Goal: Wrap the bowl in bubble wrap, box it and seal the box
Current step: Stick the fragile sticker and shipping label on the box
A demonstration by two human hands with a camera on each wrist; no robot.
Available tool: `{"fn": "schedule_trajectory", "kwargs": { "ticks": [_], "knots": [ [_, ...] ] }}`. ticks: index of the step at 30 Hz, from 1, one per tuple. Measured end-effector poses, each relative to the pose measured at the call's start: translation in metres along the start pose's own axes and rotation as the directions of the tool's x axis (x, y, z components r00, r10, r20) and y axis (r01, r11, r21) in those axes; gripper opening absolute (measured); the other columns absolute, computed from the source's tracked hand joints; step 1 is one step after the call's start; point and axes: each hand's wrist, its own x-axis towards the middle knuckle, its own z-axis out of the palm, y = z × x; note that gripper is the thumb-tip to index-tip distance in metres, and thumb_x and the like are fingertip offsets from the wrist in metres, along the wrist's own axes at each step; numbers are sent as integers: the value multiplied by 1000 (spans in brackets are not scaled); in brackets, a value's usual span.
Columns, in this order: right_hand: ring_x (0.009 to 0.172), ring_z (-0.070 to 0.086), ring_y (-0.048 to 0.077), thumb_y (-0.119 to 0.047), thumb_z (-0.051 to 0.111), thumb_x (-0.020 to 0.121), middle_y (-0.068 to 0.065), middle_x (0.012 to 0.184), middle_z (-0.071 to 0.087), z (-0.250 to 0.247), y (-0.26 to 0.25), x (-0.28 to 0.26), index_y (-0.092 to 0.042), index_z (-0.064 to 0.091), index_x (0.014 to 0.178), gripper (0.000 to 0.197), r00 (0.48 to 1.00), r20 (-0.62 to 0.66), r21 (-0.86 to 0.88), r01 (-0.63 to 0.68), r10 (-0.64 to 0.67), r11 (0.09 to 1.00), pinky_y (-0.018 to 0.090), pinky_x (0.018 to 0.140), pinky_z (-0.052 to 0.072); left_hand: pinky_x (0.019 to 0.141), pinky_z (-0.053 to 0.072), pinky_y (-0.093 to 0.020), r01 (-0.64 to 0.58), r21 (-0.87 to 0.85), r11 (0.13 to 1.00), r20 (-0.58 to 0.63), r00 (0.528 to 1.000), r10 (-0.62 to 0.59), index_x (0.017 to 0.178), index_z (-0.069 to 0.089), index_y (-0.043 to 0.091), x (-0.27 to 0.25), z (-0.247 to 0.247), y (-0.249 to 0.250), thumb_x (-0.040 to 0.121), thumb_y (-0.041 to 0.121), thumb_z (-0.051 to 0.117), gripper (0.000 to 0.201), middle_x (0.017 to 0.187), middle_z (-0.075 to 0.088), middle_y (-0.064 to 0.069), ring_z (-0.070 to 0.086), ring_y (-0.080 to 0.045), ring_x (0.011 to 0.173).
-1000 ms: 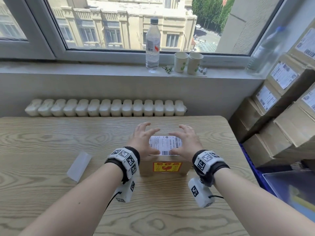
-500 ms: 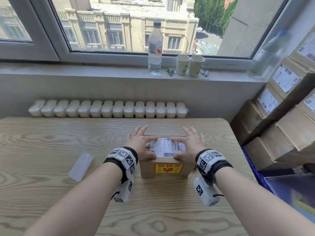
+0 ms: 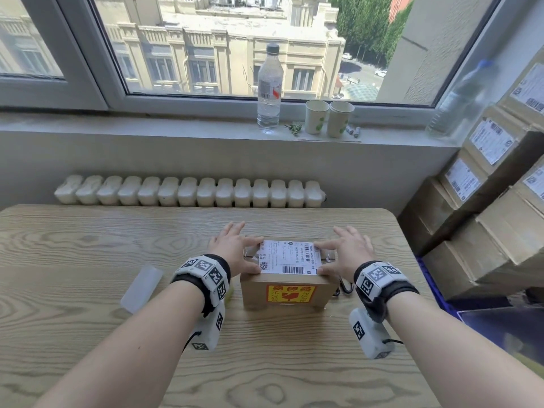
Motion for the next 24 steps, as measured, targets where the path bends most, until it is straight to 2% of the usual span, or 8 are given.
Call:
{"fn": "schedule_trajectory", "kwargs": {
  "ticks": [5, 8, 10, 12, 15, 18, 21, 24],
  "knots": [
    [146, 13, 20, -49, 74, 74, -5, 156, 27, 0, 1, -2, -48, 54, 127, 56, 999, -39, -9, -5, 5, 1000, 47, 119, 4, 116, 14, -50, 15, -48, 999, 17, 1000, -14, 141, 31, 48, -2, -1, 1, 78, 48, 69, 74, 159, 8, 2, 3, -23, 147],
    [139, 31, 19, -47, 75, 75, -7, 148, 41, 1, 1, -1, -45, 61, 121, 48, 996, -79, 5, -37, 37, 999, 43, 116, 20, 111, 28, -40, 19, -126, 992, 30, 999, -15, 142, 33, 43, -7, -2, 3, 83, 41, 67, 69, 155, 28, 2, 26, -23, 141],
    [124, 48, 16, -44, 76, 75, -10, 135, 56, 2, 2, 0, -43, 68, 111, 38, 992, -88, 91, -87, 95, 992, 34, 103, 37, 100, 39, -30, 19, -185, 983, 17, 1000, -16, 142, 37, 39, -9, -3, 3, 88, 34, 63, 60, 147, 41, 4, 42, -18, 131],
    [107, 58, 13, -36, 74, 79, -10, 120, 65, 1, 5, 3, -38, 72, 100, 21, 984, -74, 229, -139, 159, 963, 27, 87, 46, 94, 43, -27, 35, -238, 971, 11, 999, -33, 141, 40, 37, -8, -5, 1, 92, 25, 59, 53, 142, 48, 4, 50, -17, 124],
    [103, 61, 16, -33, 61, 89, -4, 117, 67, -3, 12, 6, -32, 69, 109, 21, 975, -80, 345, -167, 206, 924, 27, 85, 48, 90, 50, -31, 98, -332, 938, 14, 995, -99, 145, 35, 30, -4, -6, -5, 94, 18, 53, 55, 125, 61, 1, 60, -17, 108],
    [105, 62, 24, -37, 52, 93, 3, 120, 65, 2, 10, 13, -20, 60, 125, 37, 975, 68, 322, -222, 212, 920, 36, 91, 51, 78, 58, -36, 179, -497, 849, 68, 984, -167, 143, 36, 22, -1, -4, -9, 97, 22, 47, 48, 108, 64, -5, 67, -20, 89],
    [102, 64, 26, -43, 49, 95, 8, 119, 64, 10, 0, 20, -18, 55, 130, 43, 960, 183, 330, -262, 211, 907, 43, 88, 55, 77, 59, -39, 224, -500, 836, 162, 973, -164, 118, 59, 10, 1, -3, -3, 98, 30, 44, 32, 105, 68, -9, 67, -21, 85],
    [94, 67, 25, -44, 51, 93, 8, 112, 67, 9, -10, 30, -15, 60, 113, 36, 956, 191, 343, -279, 224, 897, 42, 82, 58, 78, 59, -40, 208, -389, 898, 145, 976, -163, 107, 59, 12, 12, -8, -2, 91, 47, 52, 40, 98, 69, -7, 69, -21, 82]
  ]
}}
